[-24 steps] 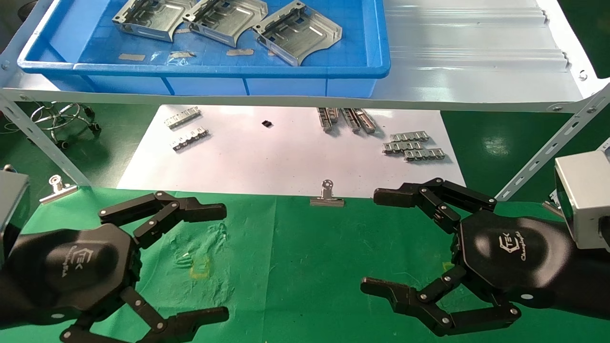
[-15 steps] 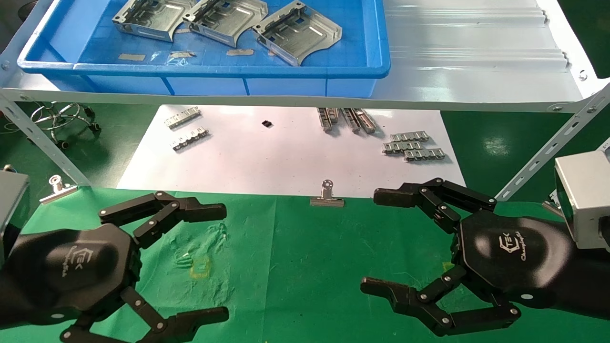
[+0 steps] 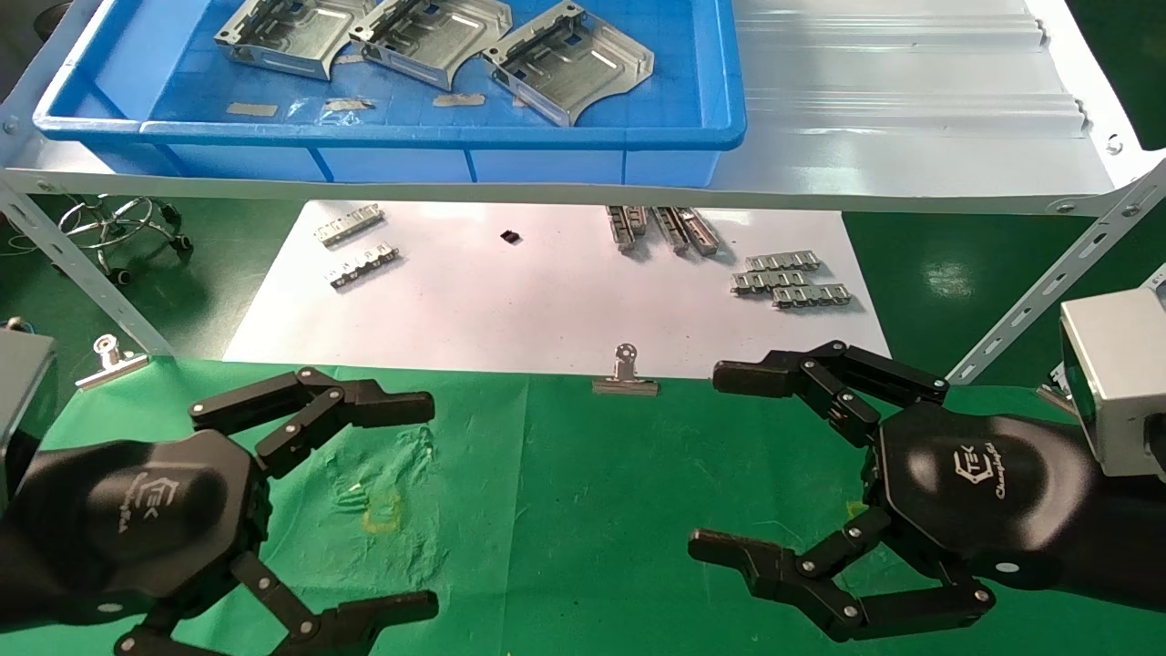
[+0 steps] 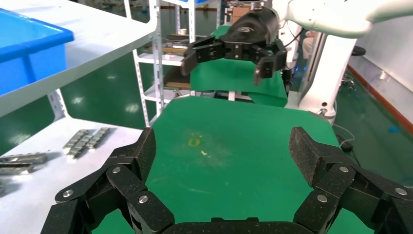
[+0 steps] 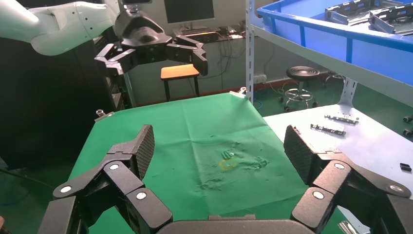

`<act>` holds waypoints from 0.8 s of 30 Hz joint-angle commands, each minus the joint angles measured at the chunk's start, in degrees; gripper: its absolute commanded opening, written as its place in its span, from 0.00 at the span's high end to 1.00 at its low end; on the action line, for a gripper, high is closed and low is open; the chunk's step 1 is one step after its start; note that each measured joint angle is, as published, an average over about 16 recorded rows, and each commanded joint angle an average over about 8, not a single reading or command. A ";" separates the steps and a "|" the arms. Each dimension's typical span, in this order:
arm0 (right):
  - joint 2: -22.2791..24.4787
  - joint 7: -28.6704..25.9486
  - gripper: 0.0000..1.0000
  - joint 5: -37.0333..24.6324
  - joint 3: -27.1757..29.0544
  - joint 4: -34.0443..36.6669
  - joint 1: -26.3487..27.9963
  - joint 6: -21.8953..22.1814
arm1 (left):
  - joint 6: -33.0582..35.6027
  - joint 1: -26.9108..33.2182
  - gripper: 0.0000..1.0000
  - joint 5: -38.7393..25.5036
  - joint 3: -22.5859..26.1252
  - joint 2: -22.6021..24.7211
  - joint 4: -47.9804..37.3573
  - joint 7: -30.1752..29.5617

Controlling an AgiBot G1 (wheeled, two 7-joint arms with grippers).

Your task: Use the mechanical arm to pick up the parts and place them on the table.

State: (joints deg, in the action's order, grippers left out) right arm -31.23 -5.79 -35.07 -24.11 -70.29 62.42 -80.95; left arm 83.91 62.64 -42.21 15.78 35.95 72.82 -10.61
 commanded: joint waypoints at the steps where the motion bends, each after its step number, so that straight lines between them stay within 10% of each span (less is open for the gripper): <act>1: 0.00 0.00 1.00 0.00 0.00 0.00 0.00 0.00 | -0.38 0.06 0.00 0.05 -0.11 0.11 -0.08 0.02; 24: 0.00 0.00 1.00 0.00 0.00 0.00 0.00 0.00 | -19.37 22.38 0.00 -15.21 5.42 14.71 -18.81 -2.61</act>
State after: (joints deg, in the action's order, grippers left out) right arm -31.23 -5.79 -35.07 -24.11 -70.29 62.42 -80.95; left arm 64.87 85.16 -57.38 21.22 50.72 53.44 -12.85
